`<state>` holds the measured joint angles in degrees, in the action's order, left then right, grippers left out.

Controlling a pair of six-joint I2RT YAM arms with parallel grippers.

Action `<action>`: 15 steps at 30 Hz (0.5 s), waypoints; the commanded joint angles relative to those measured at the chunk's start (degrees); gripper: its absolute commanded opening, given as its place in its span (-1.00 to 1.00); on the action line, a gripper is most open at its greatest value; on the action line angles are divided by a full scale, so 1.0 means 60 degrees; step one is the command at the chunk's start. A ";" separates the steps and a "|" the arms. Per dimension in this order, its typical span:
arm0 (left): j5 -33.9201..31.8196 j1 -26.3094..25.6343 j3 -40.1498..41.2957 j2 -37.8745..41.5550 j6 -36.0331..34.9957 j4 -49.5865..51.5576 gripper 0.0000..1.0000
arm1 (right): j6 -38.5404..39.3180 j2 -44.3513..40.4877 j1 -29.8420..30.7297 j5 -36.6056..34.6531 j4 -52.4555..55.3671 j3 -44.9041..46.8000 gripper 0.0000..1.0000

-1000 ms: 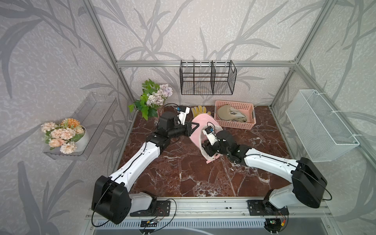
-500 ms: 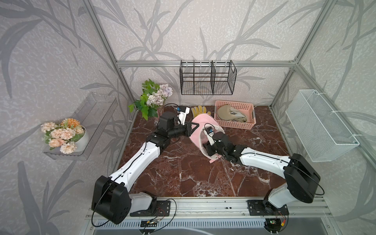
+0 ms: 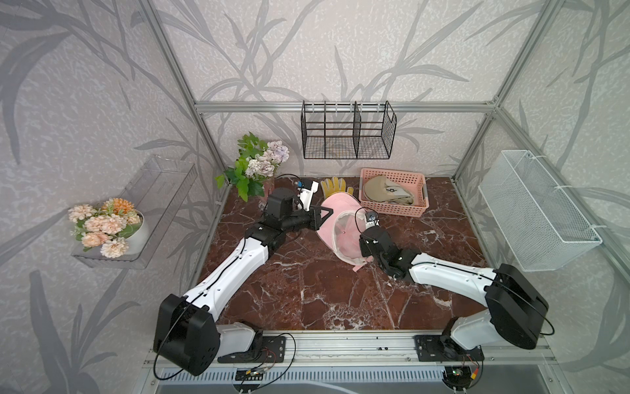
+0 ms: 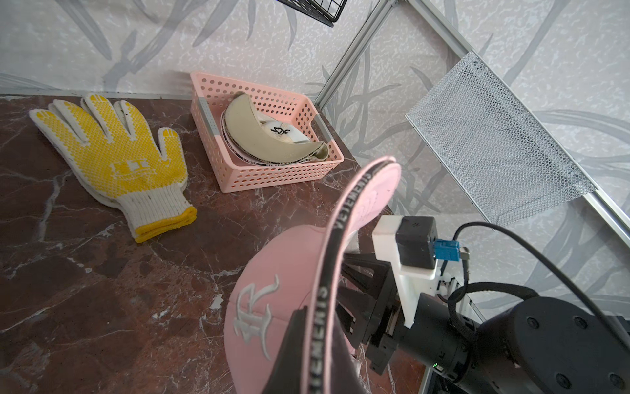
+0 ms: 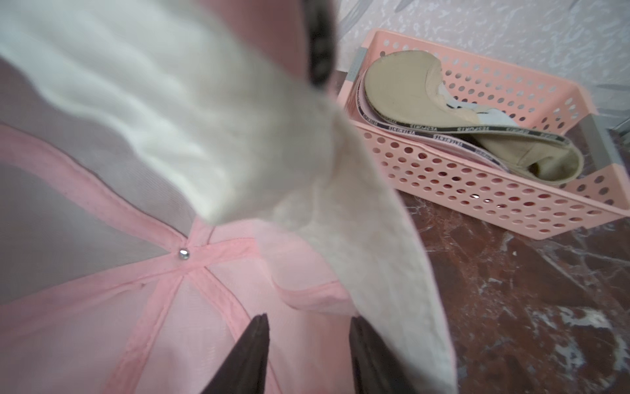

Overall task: Turn the baseball cap inside out
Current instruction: Turn over the baseball cap, then place the baseball cap at the center of the board.

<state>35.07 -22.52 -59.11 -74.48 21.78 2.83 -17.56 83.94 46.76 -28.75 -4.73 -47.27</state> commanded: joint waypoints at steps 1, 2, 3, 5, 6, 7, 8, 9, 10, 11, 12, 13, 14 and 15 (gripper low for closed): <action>-0.0051 -0.0040 -0.0155 -0.0030 -0.0396 -0.0002 -1.00 | 0.0393 -0.0690 -0.0098 0.1370 -0.0432 0.0034 0.08; -0.0083 -0.0040 -0.0222 -0.0057 -0.0485 -0.0002 -1.00 | 0.0348 -0.0949 -0.0188 0.1913 -0.0327 -0.0035 0.12; -0.0172 -0.0051 -0.0307 -0.0092 -0.0576 0.0023 -1.00 | 0.0203 -0.1168 -0.0326 0.2437 -0.0188 -0.0108 0.16; -0.0654 -0.0126 -0.0509 -0.0106 -0.0989 0.0106 -1.00 | -0.0463 -0.1734 -0.0826 0.3697 0.0138 -0.0244 0.21; -0.0904 -0.0205 -0.0586 -0.0086 -0.1294 0.0141 -1.00 | -0.0753 -0.1979 -0.1050 0.4191 0.0249 -0.0252 0.22; -0.1236 -0.0315 -0.0682 -0.0028 -0.1661 0.0158 -1.00 | -0.1125 -0.2273 -0.1345 0.4672 0.0383 -0.0238 0.23; -0.1577 -0.0448 -0.0734 0.0063 -0.2057 0.0139 -1.00 | -0.1480 -0.2546 -0.1690 0.5375 0.0511 -0.0211 0.24; -0.1860 -0.0541 -0.0730 0.0163 -0.2375 0.0062 -1.00 | -0.1837 -0.2766 -0.1995 0.5894 0.0602 -0.0167 0.24; -0.2087 -0.0653 -0.0676 0.0272 -0.2746 -0.0122 -1.00 | -0.2271 -0.2989 -0.2404 0.6474 0.0782 -0.0151 0.24; -0.2179 -0.0757 -0.0583 0.0405 -0.3190 -0.0307 -1.00 | -0.2650 -0.3160 -0.2767 0.6989 0.0982 -0.0150 0.25; -0.2229 -0.0851 -0.0459 0.0513 -0.3603 -0.0508 -1.00 | -0.2957 -0.3256 -0.3056 0.7354 0.1170 -0.0161 0.24; -0.2309 -0.0993 -0.0295 0.0647 -0.4092 -0.0755 -1.00 | -0.3315 -0.3331 -0.3341 0.7755 0.1373 -0.0177 0.24; -0.2265 -0.1135 -0.0095 0.0780 -0.4660 -0.1043 -1.00 | -0.3668 -0.3368 -0.3580 0.8081 0.1544 -0.0207 0.24; -0.2256 -0.1257 0.0062 0.0936 -0.5143 -0.1302 -1.00 | -0.4037 -0.3370 -0.3741 0.8282 0.1660 -0.0222 0.24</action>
<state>23.68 -28.53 -60.03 -72.34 2.04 1.67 -33.39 64.25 26.48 10.35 0.16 -47.51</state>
